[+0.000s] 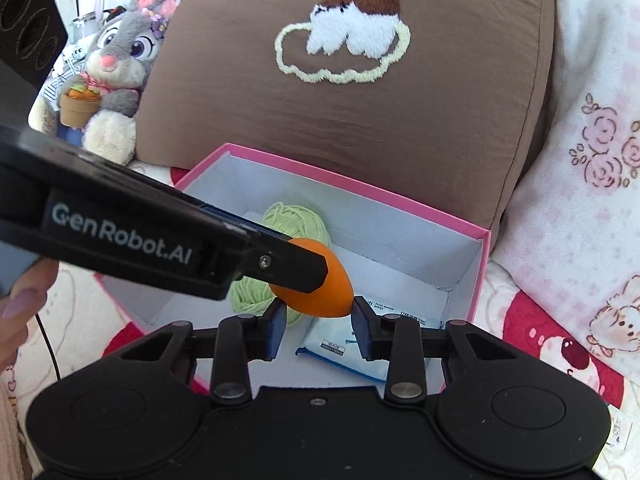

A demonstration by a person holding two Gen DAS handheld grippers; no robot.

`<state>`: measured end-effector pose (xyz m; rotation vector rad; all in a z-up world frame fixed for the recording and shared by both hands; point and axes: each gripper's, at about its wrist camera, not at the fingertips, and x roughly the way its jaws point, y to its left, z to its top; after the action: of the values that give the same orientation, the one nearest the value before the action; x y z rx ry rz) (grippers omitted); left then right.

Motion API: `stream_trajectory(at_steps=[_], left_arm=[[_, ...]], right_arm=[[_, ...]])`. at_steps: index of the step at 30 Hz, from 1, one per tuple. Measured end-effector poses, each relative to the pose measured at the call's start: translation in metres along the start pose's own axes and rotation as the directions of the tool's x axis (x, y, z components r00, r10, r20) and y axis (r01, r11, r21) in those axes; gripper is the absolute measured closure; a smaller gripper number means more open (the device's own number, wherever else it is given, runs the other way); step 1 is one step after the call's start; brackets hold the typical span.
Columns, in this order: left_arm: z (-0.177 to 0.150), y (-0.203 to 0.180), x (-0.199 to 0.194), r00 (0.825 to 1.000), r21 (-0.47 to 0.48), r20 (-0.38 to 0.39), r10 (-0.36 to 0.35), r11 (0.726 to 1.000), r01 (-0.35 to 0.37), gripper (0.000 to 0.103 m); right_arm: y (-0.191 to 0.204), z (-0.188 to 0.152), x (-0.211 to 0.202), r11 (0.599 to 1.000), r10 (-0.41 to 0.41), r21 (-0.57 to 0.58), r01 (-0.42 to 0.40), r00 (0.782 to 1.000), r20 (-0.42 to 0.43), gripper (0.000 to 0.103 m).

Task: Organize objects
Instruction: 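Lower the orange sponge into the box and open the left gripper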

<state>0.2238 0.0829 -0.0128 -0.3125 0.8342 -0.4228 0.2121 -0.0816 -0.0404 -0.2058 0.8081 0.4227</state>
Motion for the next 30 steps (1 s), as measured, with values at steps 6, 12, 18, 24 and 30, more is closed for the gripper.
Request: stream_trajectory(at_steps=[6, 12, 18, 24, 30], left_arm=[[0.000, 0.023, 0.029, 0.999, -0.069, 0.031, -0.020, 0.997, 0.022, 0.074], [0.000, 0.044, 0.047, 0.999, -0.143, 0.017, -0.034, 0.989, 0.036, 0.074], [-0.003, 0.052, 0.057, 1.000, -0.133, 0.008, -0.023, 0.991, 0.023, 0.074], [-0.005, 0.064, 0.060, 1.000, -0.168, -0.007, 0.003, 0.986, -0.004, 0.074], [-0.003, 0.060, 0.052, 1.000, -0.151, -0.015, 0.014, 0.988, -0.016, 0.074]], right_arm=[[-0.010, 0.010, 0.034, 0.999, -0.025, 0.036, 0.027, 0.998, -0.054, 0.063], [-0.009, 0.013, 0.057, 0.996, -0.071, 0.043, 0.074, 0.996, -0.061, 0.063], [-0.014, 0.017, 0.077, 0.997, -0.082, 0.003, 0.083, 0.992, -0.101, 0.079], [-0.024, 0.018, 0.082, 0.996, -0.089, 0.019, 0.091, 0.991, -0.096, 0.079], [-0.032, 0.012, 0.060, 0.995, -0.055, 0.073, 0.060, 0.996, -0.066, 0.078]])
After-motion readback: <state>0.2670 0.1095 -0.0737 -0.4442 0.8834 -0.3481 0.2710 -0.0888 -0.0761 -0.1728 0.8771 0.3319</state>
